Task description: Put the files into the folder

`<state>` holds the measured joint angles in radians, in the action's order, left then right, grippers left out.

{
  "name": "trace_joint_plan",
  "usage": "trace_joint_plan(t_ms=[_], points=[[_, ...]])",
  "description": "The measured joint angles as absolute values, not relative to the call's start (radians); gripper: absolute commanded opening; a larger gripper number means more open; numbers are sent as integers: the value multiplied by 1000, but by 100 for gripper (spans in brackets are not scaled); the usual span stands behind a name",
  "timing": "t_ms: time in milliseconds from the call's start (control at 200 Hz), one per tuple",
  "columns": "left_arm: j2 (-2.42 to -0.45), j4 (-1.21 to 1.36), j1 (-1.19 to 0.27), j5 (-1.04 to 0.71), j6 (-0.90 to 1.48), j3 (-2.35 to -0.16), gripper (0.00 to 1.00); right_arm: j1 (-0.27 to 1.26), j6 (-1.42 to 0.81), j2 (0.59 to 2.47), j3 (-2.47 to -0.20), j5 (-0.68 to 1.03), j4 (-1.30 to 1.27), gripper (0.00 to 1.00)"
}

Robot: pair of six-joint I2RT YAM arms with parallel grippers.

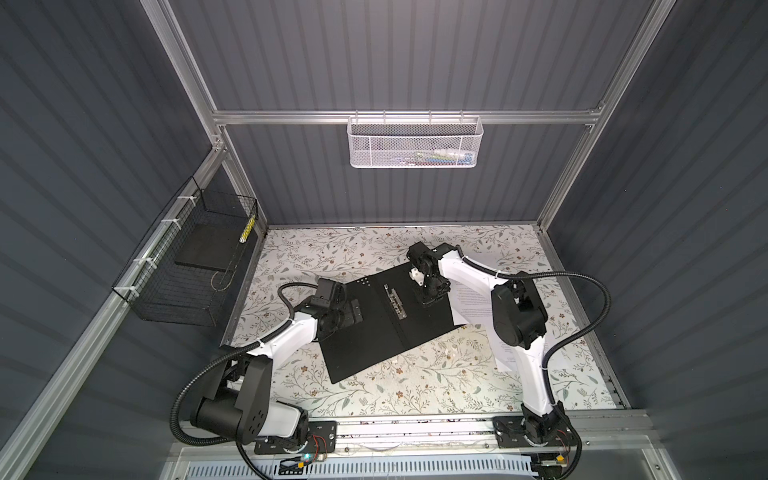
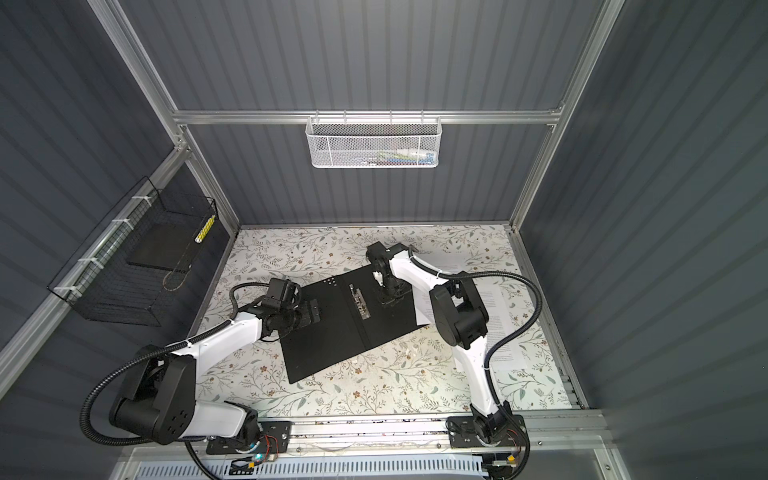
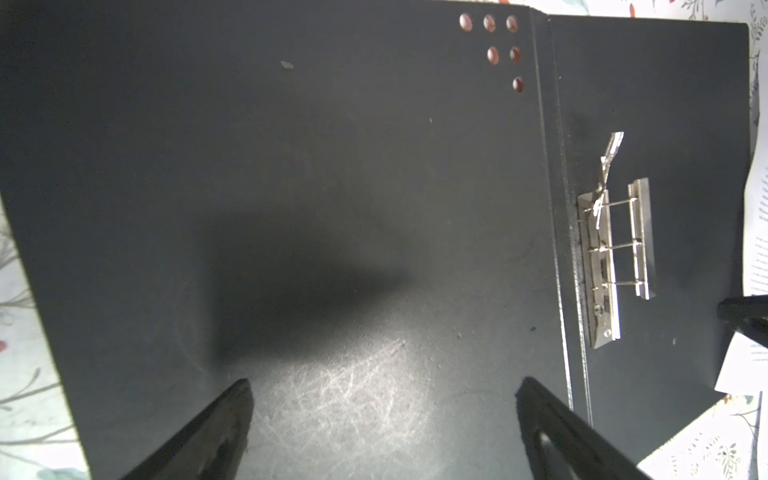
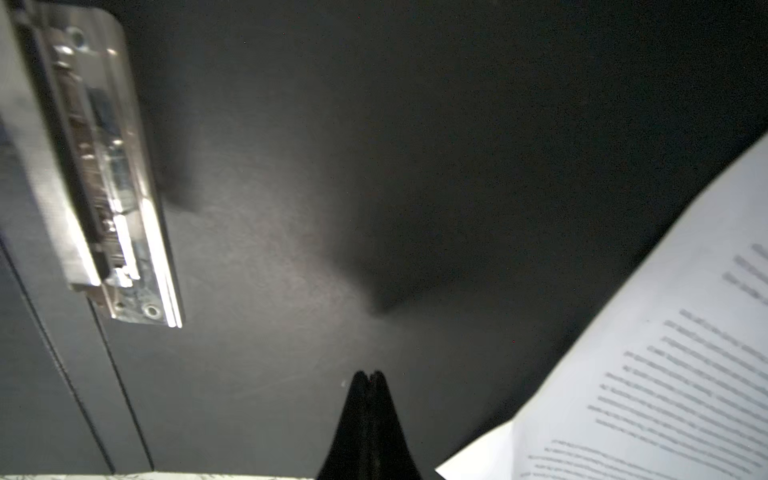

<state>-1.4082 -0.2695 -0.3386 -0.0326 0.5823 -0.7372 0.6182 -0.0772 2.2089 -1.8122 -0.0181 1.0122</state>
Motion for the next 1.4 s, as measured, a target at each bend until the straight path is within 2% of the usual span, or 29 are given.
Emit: trace_joint_plan(t_ms=[110,130,160,175,200,360,450,595,981,1081,1396], points=[[-1408,-270,-339,-33,582,-737,100,641,-74,2215,-1830,-18,1016,0],[-1408,-270,-339,-33,583,-737,100,644,-74,2215,-1830,-19,1018,9],[-1408,-270,-339,-33,582,-737,100,646,-74,2213,-1826,-22,1018,32],[-1408,-270,-339,-33,582,-737,100,646,-77,2212,-1824,-27,1018,40],[-1408,-270,-339,-33,582,-737,100,644,-78,2208,-1816,-31,1015,46],[-1408,-270,-339,-32,582,-737,100,587,-81,2153,-1755,-119,1022,57],[-1408,-269,-339,-33,582,-737,100,539,-93,2128,-1728,-168,1023,59],[-1414,-269,-339,-33,582,-737,100,485,-97,2132,-1697,-209,1025,59],[-1417,-269,-339,-33,582,-737,100,480,-98,2186,-1688,-200,1018,54],[-1417,-269,-339,-33,582,-737,100,480,-102,2187,-1687,-205,1018,48],[-1417,-269,-337,-33,582,-737,100,480,-116,2193,-1682,-217,1022,15]])
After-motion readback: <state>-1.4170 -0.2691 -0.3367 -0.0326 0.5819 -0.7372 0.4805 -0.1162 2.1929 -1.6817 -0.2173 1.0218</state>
